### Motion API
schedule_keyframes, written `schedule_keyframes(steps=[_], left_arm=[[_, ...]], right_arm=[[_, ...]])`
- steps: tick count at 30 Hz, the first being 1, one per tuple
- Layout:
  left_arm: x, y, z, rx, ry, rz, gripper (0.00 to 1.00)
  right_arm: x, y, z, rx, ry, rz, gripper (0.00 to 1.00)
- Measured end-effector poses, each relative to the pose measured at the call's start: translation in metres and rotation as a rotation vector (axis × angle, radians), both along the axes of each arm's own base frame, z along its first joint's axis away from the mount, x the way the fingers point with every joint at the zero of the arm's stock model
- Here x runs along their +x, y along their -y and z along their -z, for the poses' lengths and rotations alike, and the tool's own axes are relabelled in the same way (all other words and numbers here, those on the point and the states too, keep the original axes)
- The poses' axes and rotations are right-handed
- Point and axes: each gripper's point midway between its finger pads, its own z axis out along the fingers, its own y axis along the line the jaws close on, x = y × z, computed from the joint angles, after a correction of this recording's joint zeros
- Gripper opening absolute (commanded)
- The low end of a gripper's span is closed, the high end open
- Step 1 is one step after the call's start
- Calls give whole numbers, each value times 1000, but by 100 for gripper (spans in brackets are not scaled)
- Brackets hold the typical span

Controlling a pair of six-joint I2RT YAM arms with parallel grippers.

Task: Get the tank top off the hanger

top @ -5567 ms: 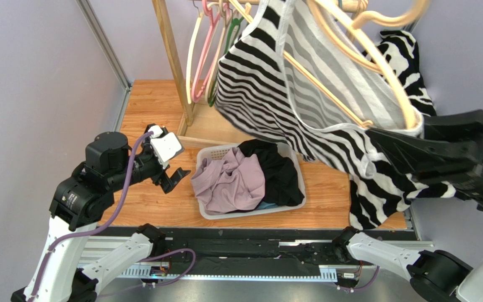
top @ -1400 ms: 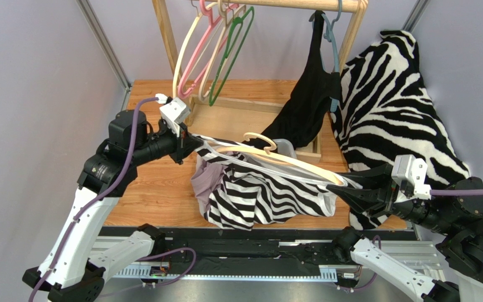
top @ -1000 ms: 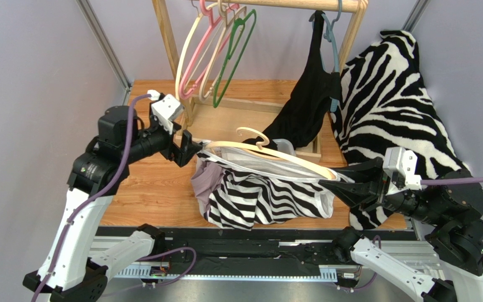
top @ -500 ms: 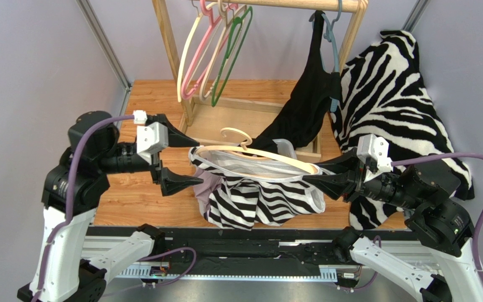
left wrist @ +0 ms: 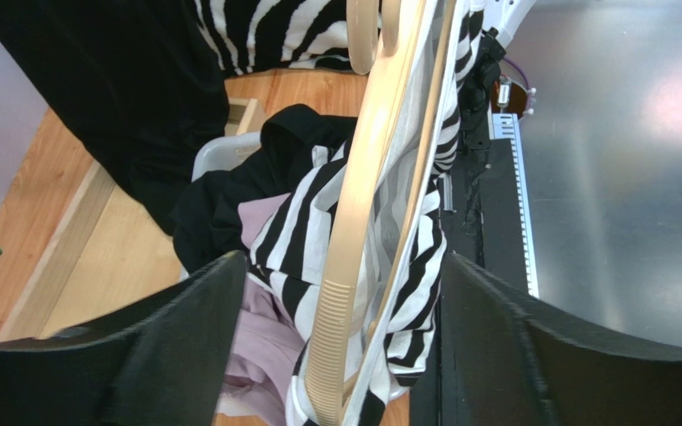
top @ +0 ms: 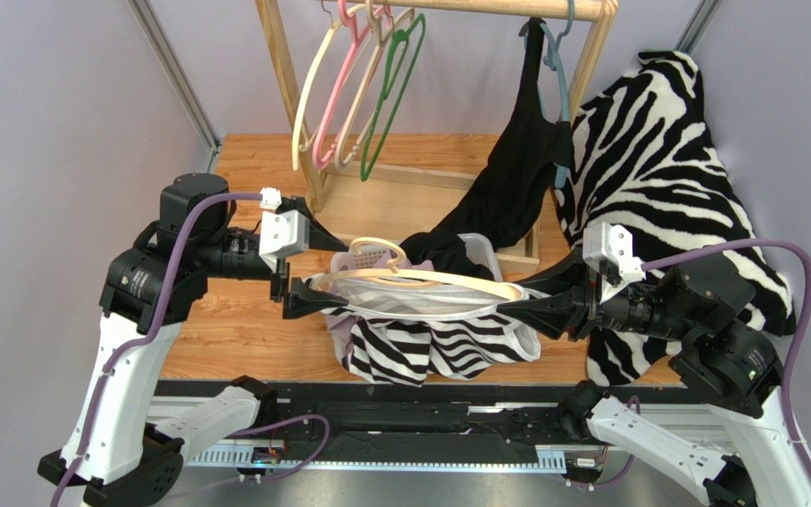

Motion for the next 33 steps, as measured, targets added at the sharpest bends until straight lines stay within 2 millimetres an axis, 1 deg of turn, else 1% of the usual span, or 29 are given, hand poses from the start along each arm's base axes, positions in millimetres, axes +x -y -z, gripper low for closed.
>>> schedule_keyframes(steps=[1,2,4,5,6,8,11,14,18,20,21,24,25,26,27,33], left_arm=[[-1,0,0,0,1,5,75],[-2,0,1,1,6,12,63],[-4,0,2,5,6,26,52],[-5,0,3,8,7,30,34],[-6,0,4,11,11,38,22],[-6,1,5,14,18,47,2],[-7,1,6,20,26,53,2],[-5,0,3,28,38,43,3],[-1,-2,-1,42,54,17,4],[2,-3,-3,50,63,3,5],[3,-4,-4,54,68,-6,5],[5,-7,-5,67,78,-28,5],[6,-7,-4,71,79,-34,5],[6,-8,-4,76,79,-40,5],[6,-9,-3,79,78,-41,5],[3,-5,-2,81,72,-20,5]], right_arm=[[0,0,0,0,-1,-3,0],[-1,0,0,1,-1,-5,0],[-2,0,-2,4,2,-10,0],[-2,0,-3,6,4,-12,0],[-3,0,-5,9,6,-15,0],[-4,-1,-8,14,10,-22,0],[-3,-2,-8,15,-1,-19,0],[0,-4,-7,10,-13,-16,3],[5,-7,-11,6,-17,-11,10],[8,-10,-16,2,-18,-15,12],[9,-12,-17,1,-19,-18,16],[11,-17,-18,-9,-33,-35,22],[12,-18,-18,-14,-39,-41,24],[13,-19,-16,-18,-45,-45,30],[13,-21,-15,-24,-52,-51,32],[19,-38,1,-75,-112,-112,33]])
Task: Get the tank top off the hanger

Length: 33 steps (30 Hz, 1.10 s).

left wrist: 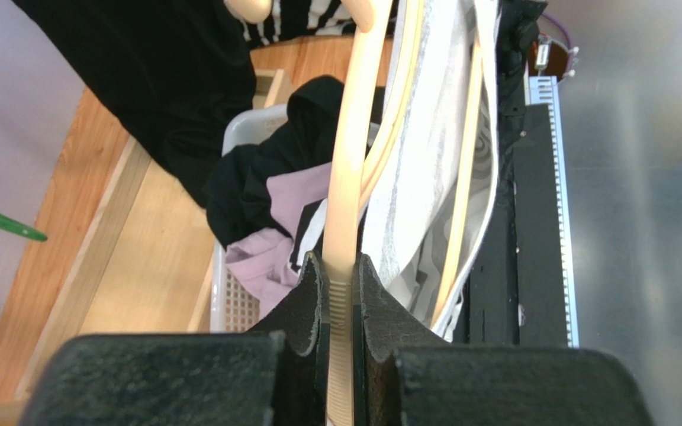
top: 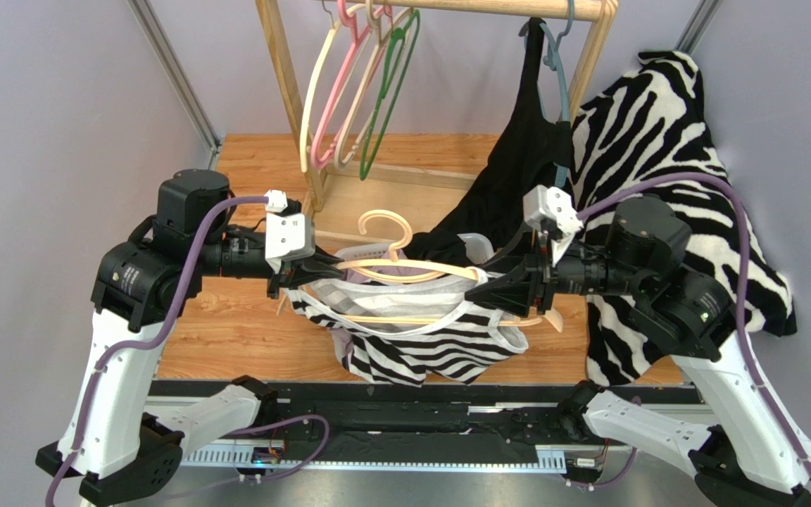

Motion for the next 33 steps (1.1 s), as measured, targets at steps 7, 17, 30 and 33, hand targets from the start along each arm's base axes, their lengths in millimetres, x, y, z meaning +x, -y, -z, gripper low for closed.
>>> schedule_keyframes(steps=[7,17,30,33], left_arm=[[4,1,3,9,-13,-4,5],[-2,4,1,-1,-22,22,7],[4,4,-10,-19,19,-19,94],[11,4,-25,-55,39,-68,95]], right_arm=[[4,-12,13,-37,-47,-37,34],[3,-49,25,-102,-89,-123,19],[22,-51,37,-176,-68,-3,0],[27,-33,35,-157,6,79,0]])
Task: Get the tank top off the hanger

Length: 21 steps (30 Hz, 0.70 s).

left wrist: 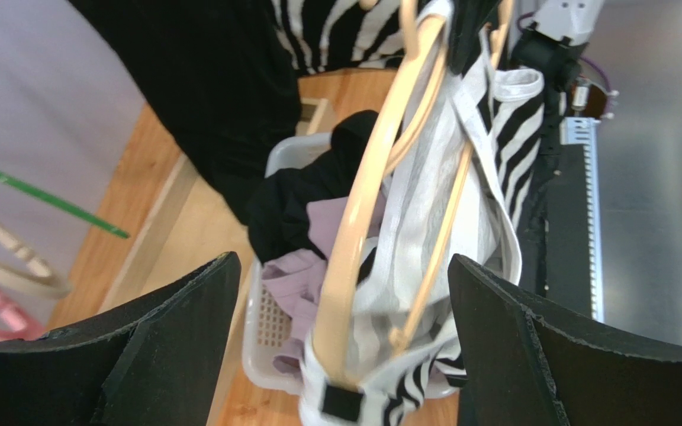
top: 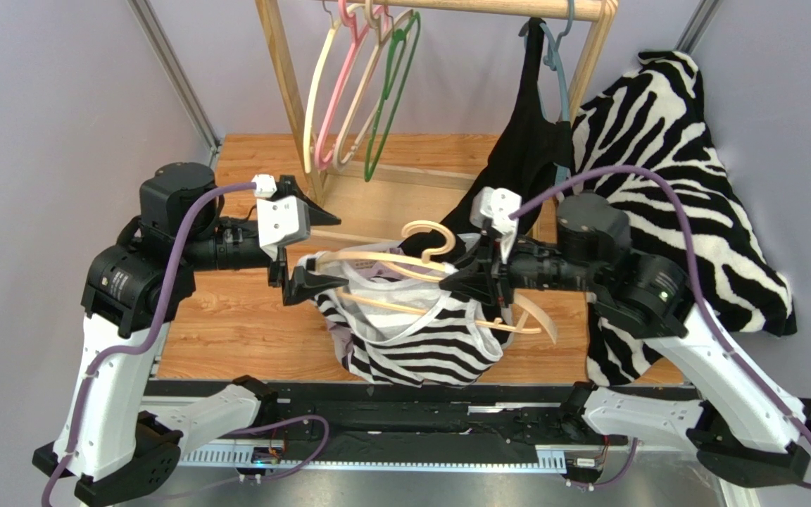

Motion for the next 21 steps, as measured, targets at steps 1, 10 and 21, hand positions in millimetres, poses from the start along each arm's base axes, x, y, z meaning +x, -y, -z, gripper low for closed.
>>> schedule_keyframes(steps=[1,10,21], left_arm=[[3,-1,-4,-6,11,-21,95],[12,-18,-3,-21,48,-177,96],[39,-7,23,-20,-74,-240,81]], right_arm=[[1,7,-2,6,25,25,0],[11,51,-28,56,215,200,0],[18,46,-17,23,196,213,0]])
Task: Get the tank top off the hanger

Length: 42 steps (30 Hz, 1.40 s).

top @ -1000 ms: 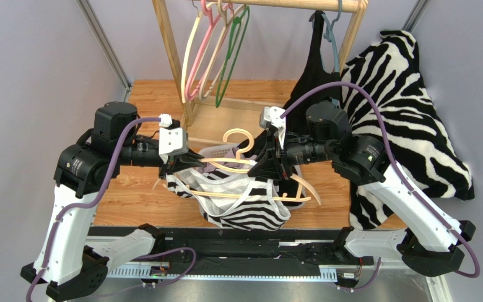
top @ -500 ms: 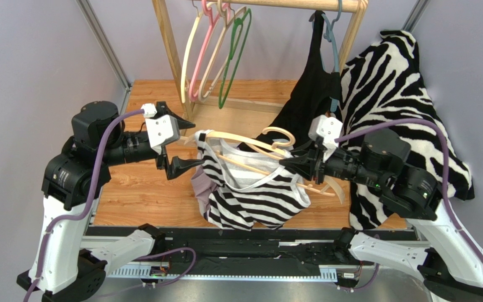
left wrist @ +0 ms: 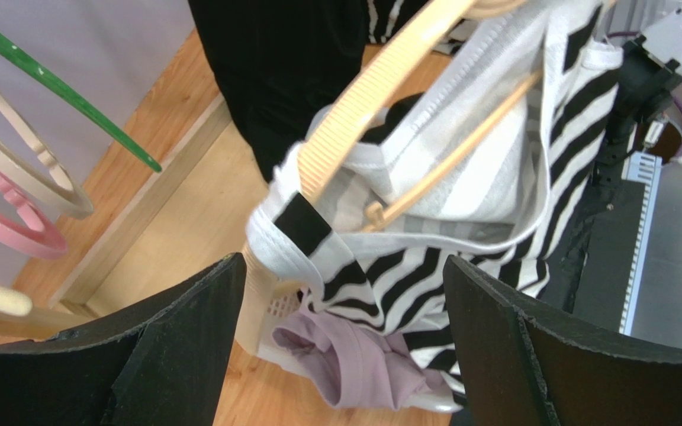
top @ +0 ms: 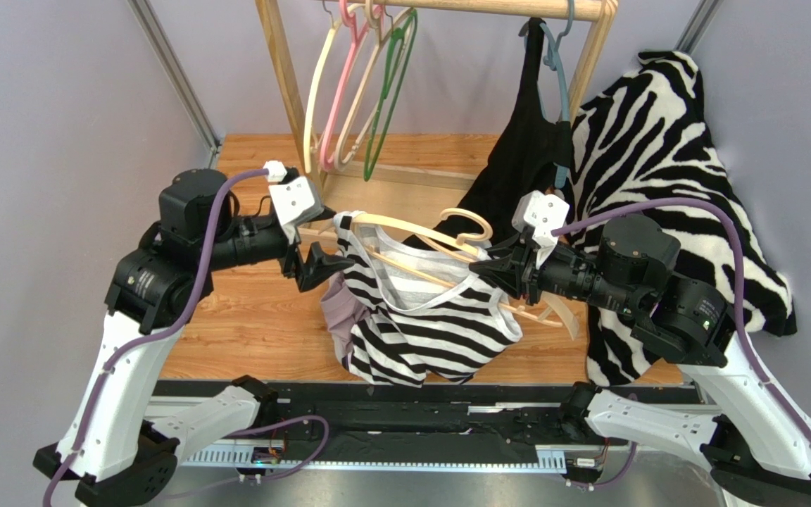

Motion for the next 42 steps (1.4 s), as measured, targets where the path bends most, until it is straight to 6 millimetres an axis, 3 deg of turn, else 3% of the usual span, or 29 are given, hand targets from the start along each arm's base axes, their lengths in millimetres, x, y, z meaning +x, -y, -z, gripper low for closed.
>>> schedule_keyframes(steps=[2,5,6,8,17,30,31,34,35,36,39,42], left_arm=[[8,3,1,-5,-14,-12,72],[20,7,3,-5,-29,-33,33],[23,8,5,-3,-33,-40,13],[27,10,7,-3,-47,-44,0],[25,10,-5,-8,0,-33,0],[1,0,-22,-39,63,-32,0],[0,0,-22,-39,63,-32,2],[0,-1,-20,-40,59,-33,23],[-1,0,-18,-41,54,-31,40],[-1,0,-17,-44,48,-30,45],[5,-9,-12,-39,24,-94,50],[7,-16,-8,-46,2,-138,44]], right_arm=[[-1,0,0,5,-5,0,0],[-3,1,-1,12,-8,-4,0],[-5,2,-1,15,-11,-4,0],[-6,4,-1,17,-13,-1,0],[-8,10,-7,59,-37,30,0],[-17,15,-6,75,-20,14,0],[-17,16,-5,73,-19,16,0],[-18,19,-1,68,-16,23,0],[-18,20,0,66,-17,23,0],[-19,21,0,65,-18,23,0],[-16,36,9,21,-6,78,0],[-14,53,15,-10,-1,138,0]])
